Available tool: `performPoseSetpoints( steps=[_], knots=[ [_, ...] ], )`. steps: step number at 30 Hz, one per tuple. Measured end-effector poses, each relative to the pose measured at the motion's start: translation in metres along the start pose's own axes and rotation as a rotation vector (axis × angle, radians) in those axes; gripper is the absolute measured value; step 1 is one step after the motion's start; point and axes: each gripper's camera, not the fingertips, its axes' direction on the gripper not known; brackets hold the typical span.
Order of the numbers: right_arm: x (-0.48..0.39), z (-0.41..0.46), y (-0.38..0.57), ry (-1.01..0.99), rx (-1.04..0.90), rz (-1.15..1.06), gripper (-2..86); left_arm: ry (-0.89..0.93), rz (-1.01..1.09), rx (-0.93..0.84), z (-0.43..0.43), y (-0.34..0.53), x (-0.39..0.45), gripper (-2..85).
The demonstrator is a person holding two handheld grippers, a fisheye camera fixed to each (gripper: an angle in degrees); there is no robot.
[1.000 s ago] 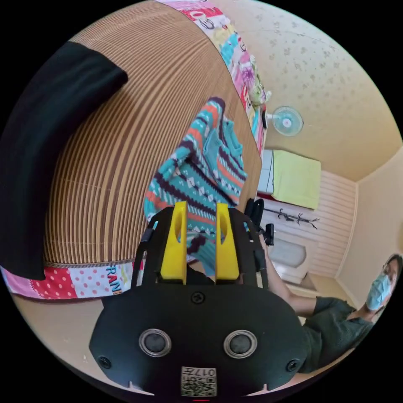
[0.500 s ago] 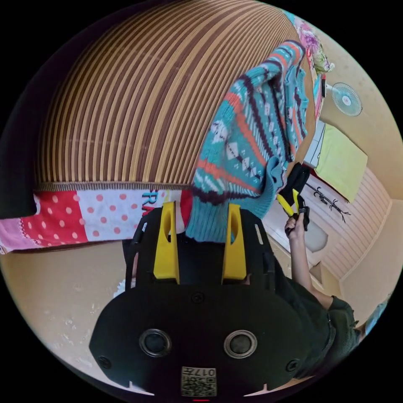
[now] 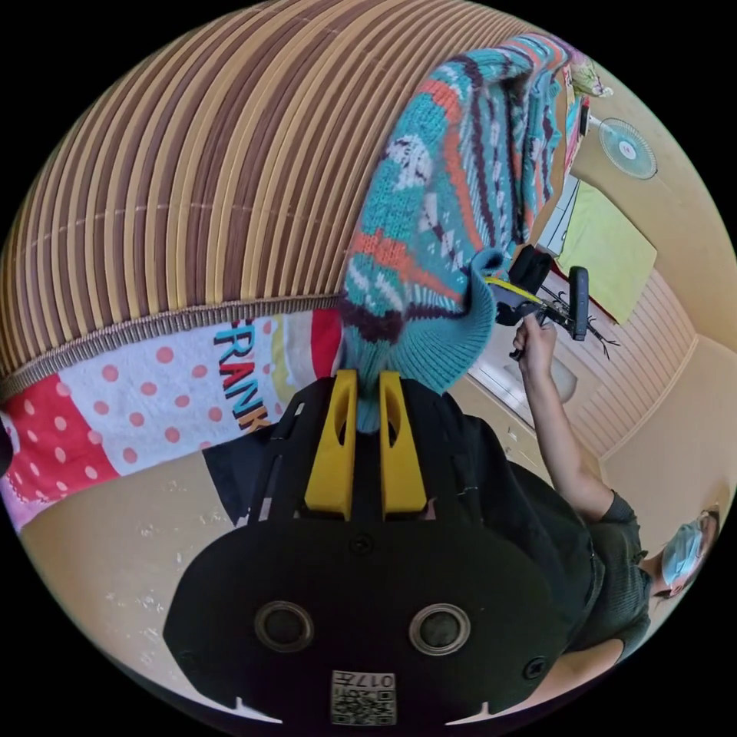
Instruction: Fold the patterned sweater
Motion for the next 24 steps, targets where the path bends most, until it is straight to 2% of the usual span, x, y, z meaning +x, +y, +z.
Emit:
performPoseSetpoints(
  steps=[2, 4, 8, 10, 11, 14, 15, 18, 22, 24],
  knots=[
    [0.003, -0.005, 0.030, -0.038, 0.055, 0.019, 6.0, -0.011, 0.021, -0.015, -0.004, 0.003, 0.001, 5.4],
    [0.022, -0.004, 0.075, -0.110, 0.147, 0.137, 4.0, -0.036, 0.029, -0.023, -0.008, 0.007, -0.001, 6.2],
    [0.103, 0.068, 0.187, -0.317, 0.098, 0.573, 2.9, -0.062, 0.049, -0.001, -0.018, 0.019, -0.011, 10.0],
    [0.141, 0.107, 0.237, -0.516, 0.097, 0.759, 2.7, -0.065, 0.064, 0.007, -0.019, 0.022, -0.014, 11.6],
    [0.162, 0.127, 0.266, -0.685, 0.138, 0.858, 2.7, -0.069, 0.065, 0.007, -0.018, 0.023, -0.016, 12.5],
    [0.192, 0.151, 0.325, -1.001, 0.397, 1.008, 3.3, -0.093, 0.068, -0.005, -0.012, 0.021, -0.017, 13.4],
    [0.200, 0.156, 0.338, -1.094, 0.495, 1.020, 4.2, -0.114, 0.074, -0.009, -0.009, 0.018, -0.016, 13.5],
    [0.215, 0.166, 0.344, -1.195, 0.549, 1.021, 9.0, -0.149, 0.090, -0.045, 0.003, 0.007, -0.013, 13.5],
    [0.231, 0.173, 0.318, -1.176, 0.471, 0.888, 17.0, -0.169, 0.094, -0.115, 0.022, -0.007, -0.009, 12.8],
    [0.236, 0.184, 0.292, -1.124, 0.346, 0.748, 21.7, -0.237, 0.099, -0.180, 0.035, -0.012, -0.001, 8.0]
  ],
)
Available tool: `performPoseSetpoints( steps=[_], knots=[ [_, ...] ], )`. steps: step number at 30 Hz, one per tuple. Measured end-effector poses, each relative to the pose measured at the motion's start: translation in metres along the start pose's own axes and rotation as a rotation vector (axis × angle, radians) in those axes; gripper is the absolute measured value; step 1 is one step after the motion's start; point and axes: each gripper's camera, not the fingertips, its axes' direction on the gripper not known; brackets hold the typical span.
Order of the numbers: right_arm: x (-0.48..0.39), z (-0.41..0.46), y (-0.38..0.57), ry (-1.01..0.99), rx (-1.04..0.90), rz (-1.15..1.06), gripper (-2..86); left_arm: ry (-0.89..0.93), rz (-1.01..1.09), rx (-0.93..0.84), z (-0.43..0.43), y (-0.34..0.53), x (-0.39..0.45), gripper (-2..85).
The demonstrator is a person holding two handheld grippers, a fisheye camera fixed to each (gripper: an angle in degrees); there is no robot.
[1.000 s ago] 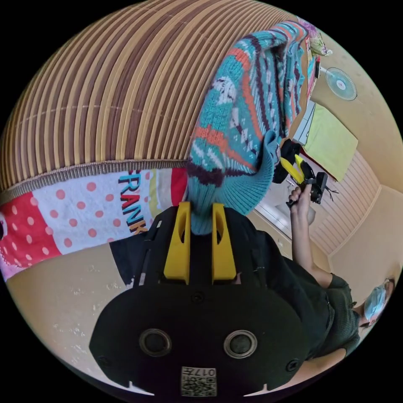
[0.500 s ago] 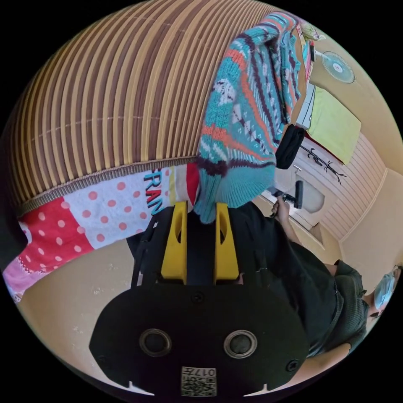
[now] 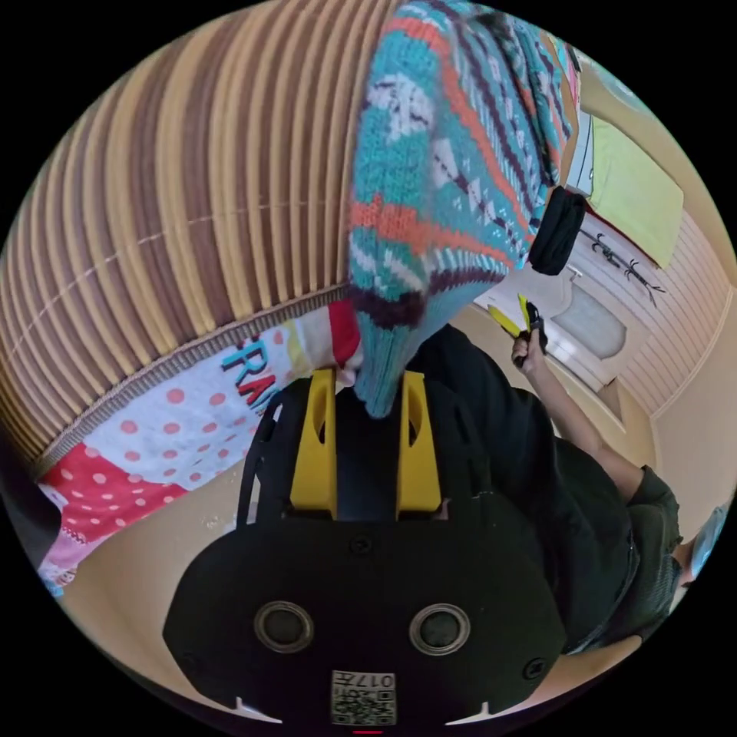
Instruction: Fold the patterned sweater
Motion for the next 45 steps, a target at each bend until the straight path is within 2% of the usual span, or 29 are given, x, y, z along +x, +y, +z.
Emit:
performPoseSetpoints(
  steps=[4, 7, 9, 10, 12, 13, 14, 15, 18, 21, 24, 27, 29, 34, 35, 37, 38, 40, 42, 43, 45],
  knots=[
    [-0.001, 0.018, -0.022, 0.097, -0.096, -0.081, 27.4, -0.088, 0.059, -0.015, 0.004, 0.003, 0.018, 4.7],
    [-0.006, 0.034, -0.035, 0.148, -0.153, -0.132, 26.6, -0.018, 0.080, -0.004, -0.001, 0.013, 0.012, 4.4],
    [-0.002, 0.040, -0.041, 0.083, -0.218, -0.141, 19.5, 0.171, 0.109, 0.001, -0.010, 0.022, -0.001, 4.3],
    [0.000, 0.040, -0.041, 0.059, -0.241, -0.143, 17.0, 0.220, 0.115, 0.003, -0.012, 0.024, -0.005, 4.2],
    [0.008, 0.031, -0.033, 0.059, -0.330, -0.200, 6.6, 0.310, 0.131, 0.031, -0.029, 0.034, -0.015, 4.2],
    [0.011, 0.025, -0.030, 0.052, -0.347, -0.222, 5.8, 0.322, 0.143, 0.037, -0.033, 0.037, -0.015, 4.2],
    [0.016, 0.012, -0.025, -0.054, -0.391, -0.269, 4.6, 0.354, 0.175, 0.048, -0.042, 0.041, -0.015, 4.2],
    [0.021, -0.003, -0.020, -0.247, -0.434, -0.315, 3.9, 0.413, 0.215, 0.068, -0.051, 0.046, -0.014, 4.2],
    [0.012, -0.061, 0.004, -0.644, -0.426, -0.503, 2.9, 0.588, 0.338, 0.143, -0.073, 0.062, -0.005, 4.1],
    [-0.016, -0.121, 0.040, -0.711, -0.337, -0.727, 2.3, 0.700, 0.483, 0.205, -0.093, 0.087, 0.008, 4.1],
    [-0.038, -0.157, 0.067, -0.825, -0.333, -0.895, 1.8, 0.820, 0.625, 0.208, -0.100, 0.118, 0.019, 4.0],
    [-0.048, -0.183, 0.074, -0.938, -0.285, -1.001, 1.6, 0.894, 0.746, 0.248, -0.101, 0.144, 0.027, 4.0],
    [-0.049, -0.192, 0.058, -0.951, -0.218, -0.981, 1.5, 0.920, 0.760, 0.305, -0.100, 0.146, 0.025, 4.0],
    [-0.069, -0.180, -0.024, -0.924, -0.111, -0.820, 1.9, 0.919, 0.680, 0.477, -0.110, 0.087, 0.022, 4.0],
    [-0.077, -0.176, -0.047, -0.922, -0.059, -0.776, 2.2, 0.873, 0.640, 0.553, -0.122, 0.065, 0.024, 4.0],
    [-0.086, -0.167, -0.080, -0.884, 0.036, -0.650, 3.1, 0.804, 0.478, 0.683, -0.138, 0.032, 0.022, 4.2],
    [-0.088, -0.159, -0.099, -0.863, 0.100, -0.513, 4.7, 0.772, 0.365, 0.744, -0.144, 0.011, 0.023, 5.0],
    [-0.085, -0.152, -0.113, -0.955, 0.247, -0.394, 6.6, 0.703, 0.259, 0.782, -0.150, -0.016, 0.029, 8.1],
    [-0.076, -0.136, -0.113, -1.105, 0.434, -0.234, 6.7, 0.509, 0.186, 0.790, -0.151, -0.030, 0.034, 10.8],
    [-0.074, -0.129, -0.111, -1.131, 0.463, -0.199, 5.9, 0.433, 0.149, 0.785, -0.149, -0.030, 0.034, 11.6],
    [-0.074, -0.097, -0.106, -1.178, 0.450, -0.147, 3.2, 0.153, 0.013, 0.734, -0.126, -0.027, 0.024, 15.8]
  ],
)
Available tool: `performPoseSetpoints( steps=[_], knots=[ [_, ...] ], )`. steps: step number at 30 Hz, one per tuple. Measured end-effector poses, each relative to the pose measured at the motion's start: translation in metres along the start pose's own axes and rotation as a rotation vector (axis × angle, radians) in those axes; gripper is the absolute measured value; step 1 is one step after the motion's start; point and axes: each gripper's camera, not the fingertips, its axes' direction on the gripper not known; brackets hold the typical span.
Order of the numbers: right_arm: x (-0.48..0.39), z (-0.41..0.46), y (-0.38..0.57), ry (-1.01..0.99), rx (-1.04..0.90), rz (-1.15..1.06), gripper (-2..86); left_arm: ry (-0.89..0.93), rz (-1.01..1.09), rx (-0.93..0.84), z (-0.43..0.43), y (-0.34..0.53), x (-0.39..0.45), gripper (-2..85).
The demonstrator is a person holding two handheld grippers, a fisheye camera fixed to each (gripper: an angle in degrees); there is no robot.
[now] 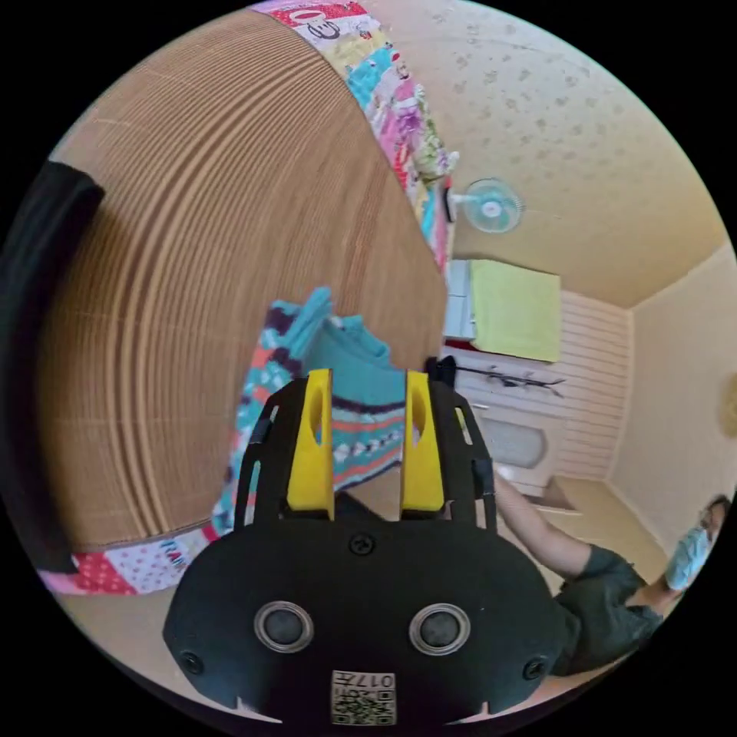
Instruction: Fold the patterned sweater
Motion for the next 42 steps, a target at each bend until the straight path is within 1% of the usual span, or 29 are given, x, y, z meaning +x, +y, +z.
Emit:
performPoseSetpoints(
  steps=[1, 3, 4, 5, 6, 7, 9, 13, 14, 15, 17, 18, 19, 21, 22, 24, 25, 26, 27, 28, 30, 31, 32, 34, 36, 37, 39, 40, 42],
  knots=[
    [0.007, 0.004, 0.004, 0.005, -0.031, 0.019, 2.7, -0.055, -0.006, -0.020, 0.005, 0.007, -0.007, 17.1],
    [0.035, 0.028, 0.025, 0.128, -0.241, 0.095, 2.1, -0.166, -0.044, -0.088, 0.025, 0.043, -0.045, 19.8],
    [0.041, 0.034, 0.032, 0.179, -0.300, 0.108, 2.0, -0.168, -0.063, -0.101, 0.030, 0.053, -0.058, 20.0],
    [0.052, 0.048, 0.046, 0.288, -0.423, 0.119, 1.9, -0.141, -0.108, -0.121, 0.039, 0.073, -0.083, 20.2],
    [0.063, 0.062, 0.062, 0.394, -0.544, 0.128, 1.9, -0.079, -0.157, -0.134, 0.047, 0.092, -0.109, 20.1],
    [0.069, 0.069, 0.070, 0.444, -0.601, 0.134, 2.0, -0.042, -0.180, -0.137, 0.051, 0.101, -0.121, 19.5],
    [0.091, 0.102, 0.102, 0.603, -0.792, 0.153, 2.5, 0.114, -0.227, -0.094, 0.063, 0.130, -0.155, 15.9],
    [0.110, 0.169, 0.143, 0.745, -1.009, 0.119, 3.7, 0.295, -0.319, -0.068, 0.088, 0.156, -0.191, 11.4],
    [0.114, 0.198, 0.156, 0.798, -1.075, 0.094, 4.2, 0.377, -0.335, -0.042, 0.092, 0.163, -0.200, 9.8],
    [0.116, 0.228, 0.171, 0.838, -1.150, 0.053, 4.8, 0.472, -0.318, -0.024, 0.098, 0.168, -0.203, 8.1],
    [0.115, 0.278, 0.197, 0.898, -1.257, -0.050, 7.3, 0.584, -0.236, -0.028, 0.106, 0.171, -0.194, 7.6],
    [0.114, 0.310, 0.216, 0.976, -1.312, -0.126, 10.4, 0.601, -0.174, -0.041, 0.111, 0.172, -0.181, 7.5],
    [0.114, 0.325, 0.226, 1.026, -1.336, -0.165, 12.0, 0.595, -0.141, -0.046, 0.112, 0.172, -0.172, 7.5],
    [0.118, 0.381, 0.269, 1.235, -1.440, -0.315, 17.3, 0.528, -0.027, -0.051, 0.115, 0.176, -0.134, 7.3],
    [0.122, 0.394, 0.281, 1.286, -1.477, -0.353, 18.1, 0.510, -0.004, -0.048, 0.116, 0.177, -0.124, 7.3],
    [0.142, 0.432, 0.326, 1.523, -1.607, -0.490, 20.0, 0.459, 0.052, -0.042, 0.125, 0.183, -0.093, 7.2],
    [0.150, 0.439, 0.336, 1.582, -1.644, -0.519, 20.2, 0.449, 0.064, -0.042, 0.128, 0.184, -0.086, 7.2],
    [0.166, 0.448, 0.357, 1.701, -1.731, -0.571, 20.7, 0.430, 0.089, -0.041, 0.135, 0.188, -0.072, 7.2],
    [0.182, 0.453, 0.377, 1.832, -1.816, -0.631, 19.2, 0.400, 0.109, -0.040, 0.141, 0.192, -0.059, 7.2],
    [0.190, 0.454, 0.385, 1.905, -1.846, -0.672, 18.5, 0.376, 0.116, -0.038, 0.144, 0.195, -0.054, 7.2],
    [0.216, 0.446, 0.420, 2.180, -2.049, -0.897, 10.7, 0.249, 0.156, -0.042, 0.154, 0.206, -0.035, 7.5],
    [0.218, 0.443, 0.426, 2.204, -2.087, -0.932, 9.8, 0.228, 0.163, -0.046, 0.157, 0.210, -0.033, 7.7],
    [0.213, 0.442, 0.431, 2.168, -2.125, -0.952, 8.6, 0.209, 0.167, -0.045, 0.162, 0.217, -0.030, 8.5],
    [0.189, 0.446, 0.418, 2.009, -2.095, -0.871, 7.8, 0.240, 0.157, -0.027, 0.166, 0.231, -0.030, 10.1],
    [0.136, 0.443, 0.375, 1.679, -2.037, -0.723, 7.3, 0.335, 0.142, 0.008, 0.169, 0.252, -0.030, 10.5],
    [0.120, 0.439, 0.361, 1.594, -2.011, -0.693, 7.2, 0.366, 0.156, 0.009, 0.171, 0.257, -0.029, 10.4],
    [0.055, 0.406, 0.296, 1.268, -1.899, -0.606, 7.1, 0.495, 0.228, -0.006, 0.185, 0.272, -0.024, 5.6],
    [0.039, 0.393, 0.279, 1.194, -1.872, -0.594, 7.0, 0.506, 0.232, -0.011, 0.189, 0.275, -0.024, 4.9],
    [-0.019, 0.333, 0.210, 0.994, -1.735, -0.568, 7.2, 0.472, 0.219, -0.055, 0.219, 0.280, -0.029, 5.8]
  ],
)
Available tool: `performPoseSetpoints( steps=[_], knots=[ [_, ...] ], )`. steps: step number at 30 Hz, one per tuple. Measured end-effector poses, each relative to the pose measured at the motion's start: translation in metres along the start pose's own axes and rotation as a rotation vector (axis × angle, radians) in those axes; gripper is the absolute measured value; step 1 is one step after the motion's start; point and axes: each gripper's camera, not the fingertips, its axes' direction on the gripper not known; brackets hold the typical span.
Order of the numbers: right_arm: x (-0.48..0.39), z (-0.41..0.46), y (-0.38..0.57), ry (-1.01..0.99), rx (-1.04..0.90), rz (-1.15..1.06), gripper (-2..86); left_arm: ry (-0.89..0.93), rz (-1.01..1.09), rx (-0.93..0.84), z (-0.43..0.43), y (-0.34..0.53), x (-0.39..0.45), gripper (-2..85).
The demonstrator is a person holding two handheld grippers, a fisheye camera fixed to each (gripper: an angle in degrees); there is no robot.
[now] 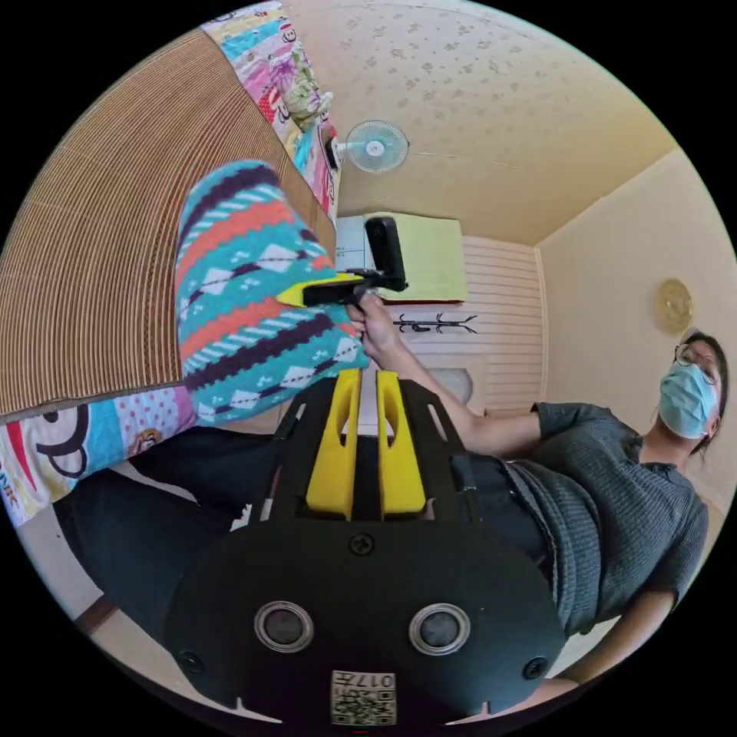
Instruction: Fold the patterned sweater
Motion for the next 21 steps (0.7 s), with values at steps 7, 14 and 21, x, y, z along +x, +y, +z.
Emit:
performPoseSetpoints(
  steps=[7, 14, 21],
  knots=[
    [0.156, -0.026, 0.211, -0.040, 0.095, 0.673, 16.3, -0.107, -0.172, -0.061, 0.071, -0.019, -0.104, 12.6],
    [0.183, -0.015, 0.293, -0.373, 0.521, 0.655, 26.5, -0.300, -0.201, -0.017, 0.116, -0.090, -0.206, 18.1],
    [0.181, 0.045, 0.247, -0.588, 0.486, 0.496, 29.6, -0.319, -0.272, -0.174, 0.155, -0.154, -0.332, 24.1]
  ],
)
